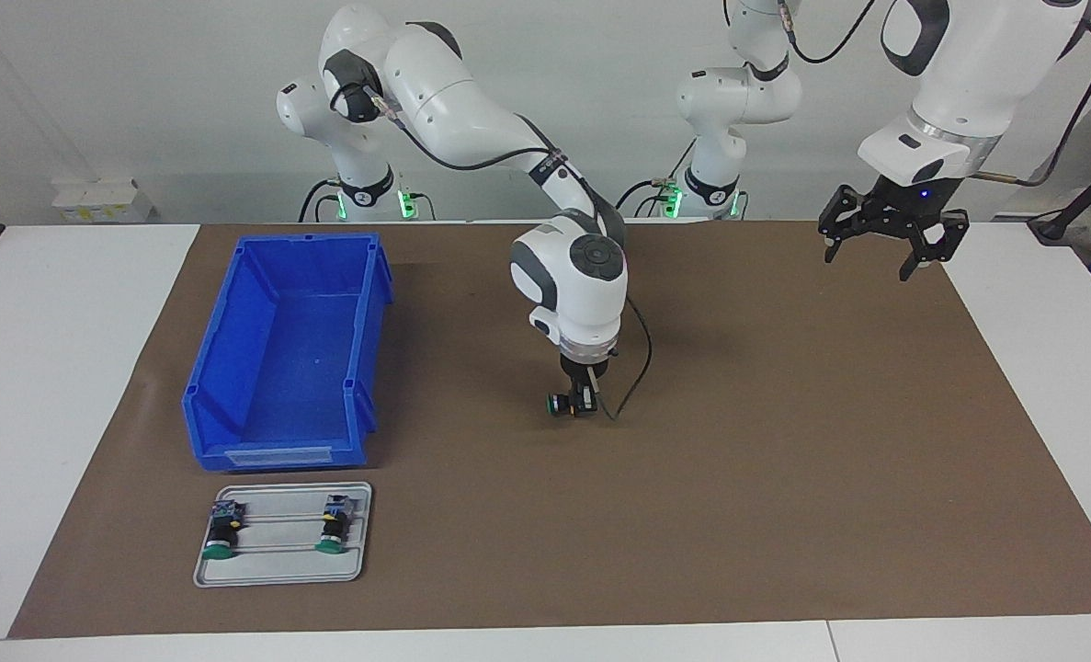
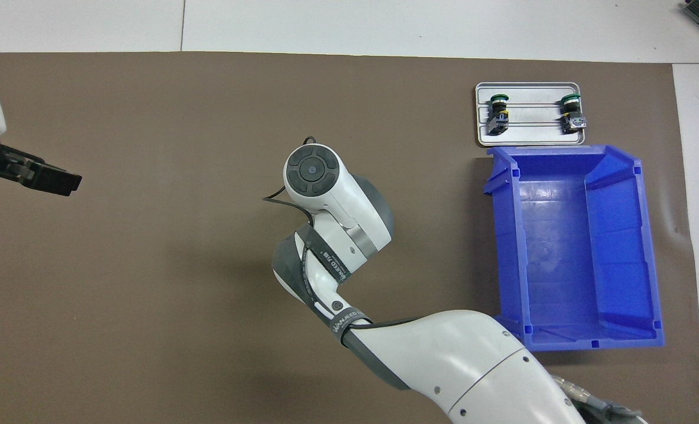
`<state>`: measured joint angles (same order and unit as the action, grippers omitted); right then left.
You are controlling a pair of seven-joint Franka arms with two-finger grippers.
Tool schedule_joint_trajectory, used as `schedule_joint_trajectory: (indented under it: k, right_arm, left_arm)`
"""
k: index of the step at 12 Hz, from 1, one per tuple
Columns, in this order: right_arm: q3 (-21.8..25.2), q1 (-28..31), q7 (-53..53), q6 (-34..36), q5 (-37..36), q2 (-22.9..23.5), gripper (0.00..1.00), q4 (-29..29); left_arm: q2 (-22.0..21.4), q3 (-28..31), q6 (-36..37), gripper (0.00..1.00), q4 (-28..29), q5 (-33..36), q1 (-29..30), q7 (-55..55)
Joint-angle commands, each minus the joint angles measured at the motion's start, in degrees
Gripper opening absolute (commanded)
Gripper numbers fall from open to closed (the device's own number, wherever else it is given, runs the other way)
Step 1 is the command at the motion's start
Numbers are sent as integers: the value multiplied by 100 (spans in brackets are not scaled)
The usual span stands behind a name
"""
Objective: Place and press button with both arms
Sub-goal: 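Carry the part to the table middle and set it down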
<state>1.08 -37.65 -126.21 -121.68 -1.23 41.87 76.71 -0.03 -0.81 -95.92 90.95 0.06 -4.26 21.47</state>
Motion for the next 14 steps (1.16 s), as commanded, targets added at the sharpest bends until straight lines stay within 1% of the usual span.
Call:
schedule_joint_trajectory:
  k: [1,3,5,6,7,8,10,11,13,14]
  right_arm:
    - [-29,-14,-211,-181,123,-293,49,389]
    - [-21,-5,-255,-181,280,-284,68,345]
    - [-20,4,-264,-181,290,-284,77,310]
    - [-20,47,-255,-68,290,-302,77,275]
    - [-12,126,-229,142,238,-276,77,100]
    - [-12,283,-63,475,176,-267,77,29]
    - [-20,652,734,889,281,-337,77,-198]
    - [-55,915,1077,1091,281,-398,77,-287]
    - [-379,1634,2025,1434,517,-792,77,-332]
    - [-520,1960,2483,1732,544,-951,77,-349]
  left_arm:
    - [-138,54,-32,100,186,12,-75,94]
    - [-146,54,-24,100,187,12,-75,86]
    - [-146,63,64,100,187,12,-75,59]
    - [-146,63,90,100,187,12,-75,33]
    - [-146,63,91,100,187,12,-75,15]
    - [-146,72,108,100,178,21,-75,15]
    - [-138,63,21,100,160,21,-75,24]
    - [-129,54,-23,100,178,21,-83,41]
    - [-59,54,-181,100,178,21,-328,94]
    - [-32,54,-304,100,187,21,-460,251]
